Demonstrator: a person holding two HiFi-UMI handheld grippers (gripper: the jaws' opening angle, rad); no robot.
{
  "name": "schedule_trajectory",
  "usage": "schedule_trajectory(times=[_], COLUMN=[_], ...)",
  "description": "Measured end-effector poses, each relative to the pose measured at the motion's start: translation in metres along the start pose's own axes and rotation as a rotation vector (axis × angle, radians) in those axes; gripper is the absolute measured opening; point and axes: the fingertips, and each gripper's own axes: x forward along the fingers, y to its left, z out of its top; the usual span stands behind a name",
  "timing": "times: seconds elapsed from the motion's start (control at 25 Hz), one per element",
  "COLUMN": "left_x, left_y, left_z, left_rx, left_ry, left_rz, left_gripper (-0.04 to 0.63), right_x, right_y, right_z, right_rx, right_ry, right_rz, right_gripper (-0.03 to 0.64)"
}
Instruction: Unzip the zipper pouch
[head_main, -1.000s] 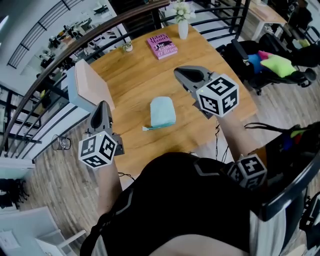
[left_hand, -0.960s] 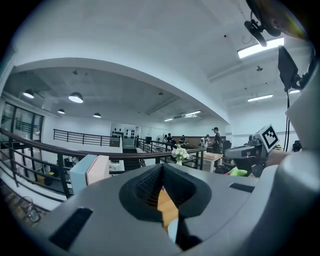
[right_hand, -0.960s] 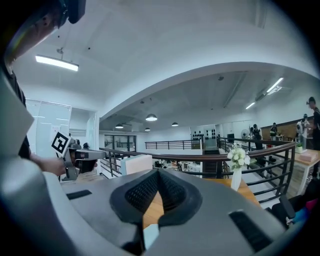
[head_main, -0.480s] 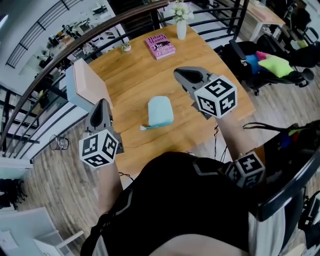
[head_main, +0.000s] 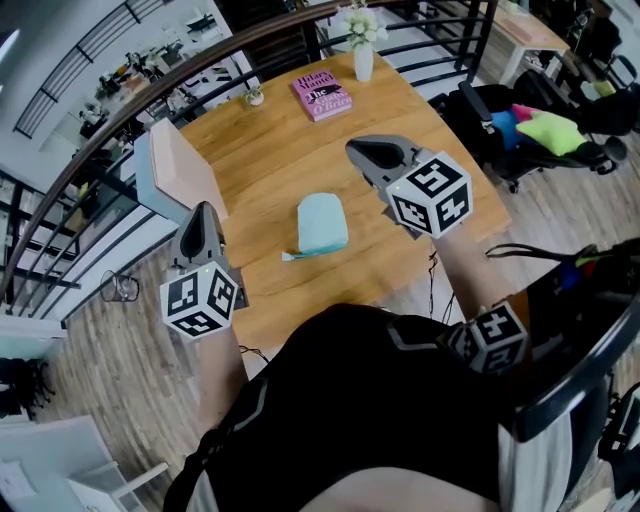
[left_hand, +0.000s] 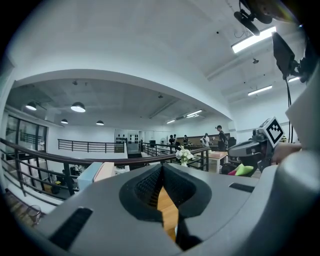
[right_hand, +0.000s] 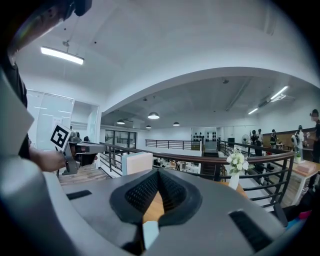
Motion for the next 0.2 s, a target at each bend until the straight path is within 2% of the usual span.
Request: schedule_trajectory(times=[0.2], left_x=[0.0002], left_y=[-0.0054], left_z=[-0.0026], left_rx=[0.000], left_ry=[0.006], left_rz=[-0.004], left_gripper=[0.029], right_x=[-0.0029], right_y=[-0.0030], right_z=[-0.0032], right_rx=[-0.032], right_ry=[0.009], right_rz=[-0.019], right_gripper=[0.008])
